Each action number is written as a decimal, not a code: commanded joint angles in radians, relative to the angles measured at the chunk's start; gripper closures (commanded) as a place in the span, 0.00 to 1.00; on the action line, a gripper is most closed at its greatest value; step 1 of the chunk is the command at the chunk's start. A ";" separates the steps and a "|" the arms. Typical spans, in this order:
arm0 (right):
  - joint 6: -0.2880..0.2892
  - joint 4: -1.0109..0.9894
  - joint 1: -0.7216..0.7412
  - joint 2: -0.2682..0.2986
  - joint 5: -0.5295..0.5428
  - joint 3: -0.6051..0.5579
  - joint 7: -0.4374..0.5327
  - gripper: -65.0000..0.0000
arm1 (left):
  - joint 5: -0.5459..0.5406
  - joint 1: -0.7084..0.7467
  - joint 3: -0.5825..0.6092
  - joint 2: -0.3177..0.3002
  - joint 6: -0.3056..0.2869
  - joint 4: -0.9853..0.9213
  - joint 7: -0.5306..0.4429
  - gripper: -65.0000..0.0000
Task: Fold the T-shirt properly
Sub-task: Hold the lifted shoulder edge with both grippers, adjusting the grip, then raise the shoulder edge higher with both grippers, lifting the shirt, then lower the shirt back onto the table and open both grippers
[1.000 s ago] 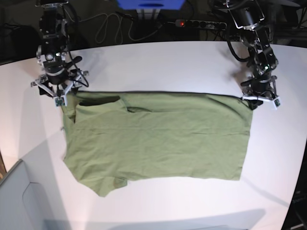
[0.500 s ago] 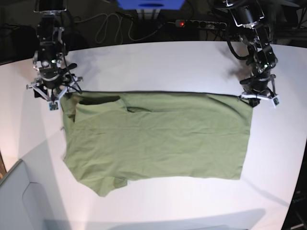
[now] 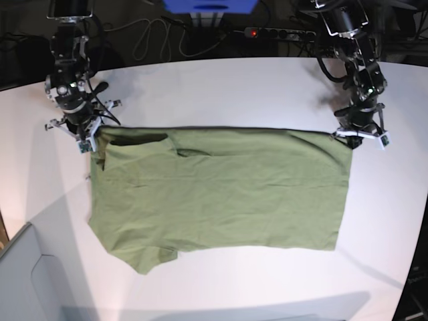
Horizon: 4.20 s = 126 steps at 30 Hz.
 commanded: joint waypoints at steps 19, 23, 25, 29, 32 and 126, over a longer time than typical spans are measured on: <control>0.024 0.197 0.058 0.078 -0.005 0.004 -0.163 1.00 | 0.011 0.073 -0.003 -0.004 0.014 0.237 0.063 1.00; 0.024 0.220 0.096 0.083 -0.005 0.000 -0.206 1.00 | 0.016 0.068 -0.003 -0.004 0.017 0.286 0.063 1.00; 0.024 0.219 0.127 0.086 -0.005 0.000 -0.227 1.00 | 0.016 0.064 -0.003 -0.004 0.018 0.296 0.063 1.00; 0.024 0.220 0.170 0.089 -0.005 0.000 -0.267 1.00 | 0.011 0.056 -0.003 -0.013 0.018 0.296 0.063 1.00; 0.024 0.219 0.200 0.087 -0.005 0.000 -0.287 1.00 | 0.011 0.033 -0.003 -0.013 0.018 0.283 0.063 1.00; 0.024 0.311 -0.137 0.027 -0.005 0.066 -0.189 1.00 | 0.010 0.312 -0.054 0.054 0.012 0.449 0.103 1.00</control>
